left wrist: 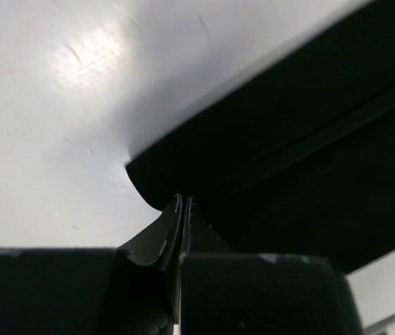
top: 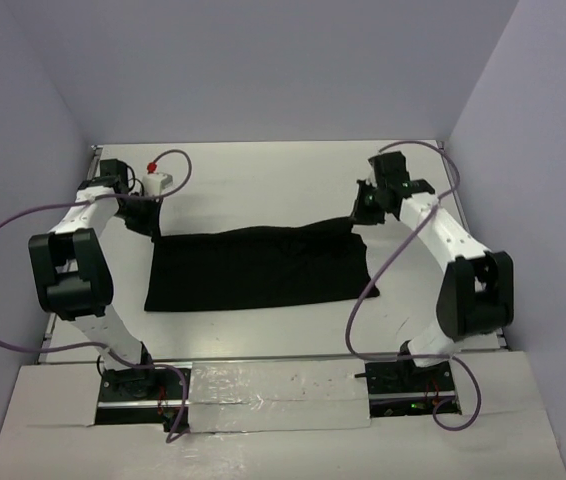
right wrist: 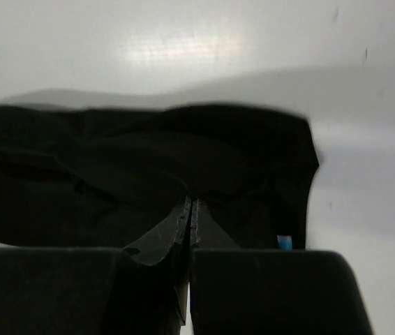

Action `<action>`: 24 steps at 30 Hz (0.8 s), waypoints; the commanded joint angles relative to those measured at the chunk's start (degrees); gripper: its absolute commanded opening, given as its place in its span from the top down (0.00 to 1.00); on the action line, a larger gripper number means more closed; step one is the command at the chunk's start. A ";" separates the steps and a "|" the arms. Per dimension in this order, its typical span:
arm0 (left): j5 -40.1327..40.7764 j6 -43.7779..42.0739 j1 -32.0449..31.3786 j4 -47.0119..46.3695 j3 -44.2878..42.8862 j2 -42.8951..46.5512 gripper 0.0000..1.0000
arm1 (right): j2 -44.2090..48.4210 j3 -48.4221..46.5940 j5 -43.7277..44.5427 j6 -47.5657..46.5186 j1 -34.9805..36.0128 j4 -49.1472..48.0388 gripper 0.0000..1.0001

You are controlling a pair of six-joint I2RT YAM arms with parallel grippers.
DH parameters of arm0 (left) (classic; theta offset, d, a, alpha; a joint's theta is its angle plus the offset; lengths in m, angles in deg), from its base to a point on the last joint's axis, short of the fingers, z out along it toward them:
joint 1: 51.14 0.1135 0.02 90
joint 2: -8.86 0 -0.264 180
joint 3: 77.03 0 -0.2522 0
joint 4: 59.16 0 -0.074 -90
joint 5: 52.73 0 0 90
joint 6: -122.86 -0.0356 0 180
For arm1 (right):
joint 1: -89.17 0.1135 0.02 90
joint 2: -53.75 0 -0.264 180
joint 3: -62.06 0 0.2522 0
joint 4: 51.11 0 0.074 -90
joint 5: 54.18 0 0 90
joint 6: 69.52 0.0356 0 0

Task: Roll the t-shirts
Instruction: Fold the T-shirt at the center of the board.

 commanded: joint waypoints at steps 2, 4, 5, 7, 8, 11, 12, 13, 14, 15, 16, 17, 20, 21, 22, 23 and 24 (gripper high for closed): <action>-1.97 -10.65 0.51 4.49 5.69 6.16 1.00 | 11.02 13.39 -2.15 1.05 1.14 -2.30 1.00; -1.88 -11.79 0.51 5.20 7.90 7.13 1.00 | 13.92 17.55 -3.21 1.85 1.67 -3.01 1.00; -1.88 -12.75 0.51 5.38 9.91 7.66 1.00 | 14.63 21.23 -3.21 2.64 2.02 -3.53 1.00; -1.88 -13.99 0.51 6.08 12.55 8.45 1.00 | 16.12 24.41 -3.56 3.78 2.64 -4.50 1.00; -1.70 -14.26 0.59 6.08 13.27 8.45 1.00 | 16.31 26.95 -4.78 4.92 2.90 -5.64 1.00; -1.26 -15.93 0.59 6.35 15.73 8.28 1.00 | 15.87 29.60 -4.79 6.07 4.83 -6.79 1.00; -0.91 -16.02 0.51 6.00 15.99 8.19 1.00 | 15.43 29.88 -4.71 6.07 5.53 -6.79 1.00; -0.74 -16.19 0.51 5.91 16.26 8.02 1.00 | 15.08 30.14 -4.27 6.16 5.71 -6.79 1.00; -0.56 -16.19 0.51 5.91 16.26 7.75 1.00 | 14.03 30.32 -3.83 6.16 5.89 -6.53 1.00; -0.30 -16.37 0.51 5.82 16.17 7.66 1.00 | 13.68 30.40 -2.96 6.08 5.89 -6.35 1.00; 0.40 -16.63 0.51 5.82 15.91 7.40 1.00 | 13.15 30.32 -2.43 5.81 5.80 -6.09 1.00; 0.76 -16.81 0.51 5.82 15.73 6.96 1.00 | 12.45 30.32 -1.98 5.64 5.80 -5.65 1.00; 2.60 -17.07 0.51 5.12 15.21 6.52 1.00 | 12.00 30.41 -0.75 5.28 5.89 -5.56 1.00; 3.04 -17.07 0.51 5.03 14.94 6.43 1.00 | 11.83 30.41 -0.49 5.20 5.89 -5.47 1.00; 3.31 -17.33 0.59 5.12 14.42 6.34 1.00 | 11.91 30.49 0.12 5.11 5.89 -5.30 1.00; 3.74 -17.33 0.51 5.12 14.07 6.17 1.00 | 11.91 30.49 0.48 5.11 5.89 -5.04 1.00; 3.83 -17.42 0.51 5.12 13.80 6.08 1.00 | 12.09 30.67 0.74 5.02 5.89 -4.95 1.00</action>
